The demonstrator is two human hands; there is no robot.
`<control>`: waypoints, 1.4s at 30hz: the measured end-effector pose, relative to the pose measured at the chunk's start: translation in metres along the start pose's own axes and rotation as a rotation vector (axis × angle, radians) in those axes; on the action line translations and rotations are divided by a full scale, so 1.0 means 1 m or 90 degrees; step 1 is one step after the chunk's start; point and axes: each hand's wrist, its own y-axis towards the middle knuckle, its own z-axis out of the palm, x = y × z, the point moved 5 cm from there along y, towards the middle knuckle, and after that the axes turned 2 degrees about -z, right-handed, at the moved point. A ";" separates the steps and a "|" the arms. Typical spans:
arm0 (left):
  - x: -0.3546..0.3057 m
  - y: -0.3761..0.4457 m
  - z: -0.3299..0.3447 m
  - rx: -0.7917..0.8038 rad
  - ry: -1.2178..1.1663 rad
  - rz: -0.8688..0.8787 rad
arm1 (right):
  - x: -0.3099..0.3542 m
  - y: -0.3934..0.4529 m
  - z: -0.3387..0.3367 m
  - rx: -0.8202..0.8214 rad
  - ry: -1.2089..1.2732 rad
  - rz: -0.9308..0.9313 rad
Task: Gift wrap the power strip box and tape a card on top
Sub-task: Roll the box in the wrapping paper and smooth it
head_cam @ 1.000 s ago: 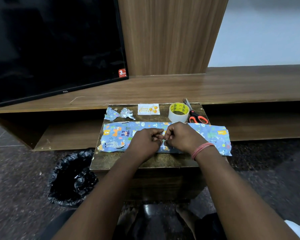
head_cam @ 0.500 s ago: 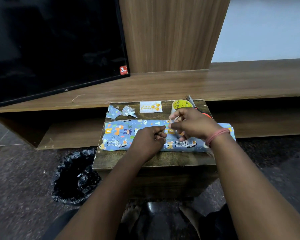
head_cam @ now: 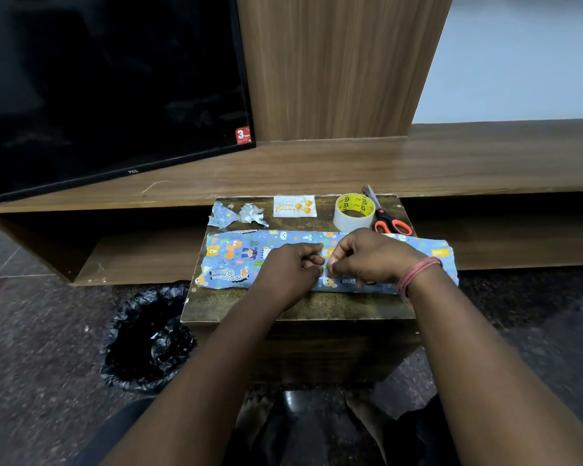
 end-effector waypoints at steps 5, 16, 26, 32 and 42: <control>-0.001 0.000 -0.001 -0.006 0.012 0.003 | 0.006 -0.001 0.001 0.008 0.042 -0.053; 0.000 -0.005 -0.001 0.007 -0.047 0.004 | -0.004 -0.006 -0.006 -0.024 0.191 -0.039; 0.003 -0.004 0.001 0.024 -0.059 0.004 | 0.000 0.002 0.003 -0.012 -0.070 -0.101; 0.002 -0.003 0.000 0.023 -0.043 0.007 | 0.005 0.008 0.009 -0.027 -0.151 -0.125; 0.000 -0.003 0.000 0.022 -0.025 0.008 | 0.008 0.007 0.010 -0.076 -0.200 -0.157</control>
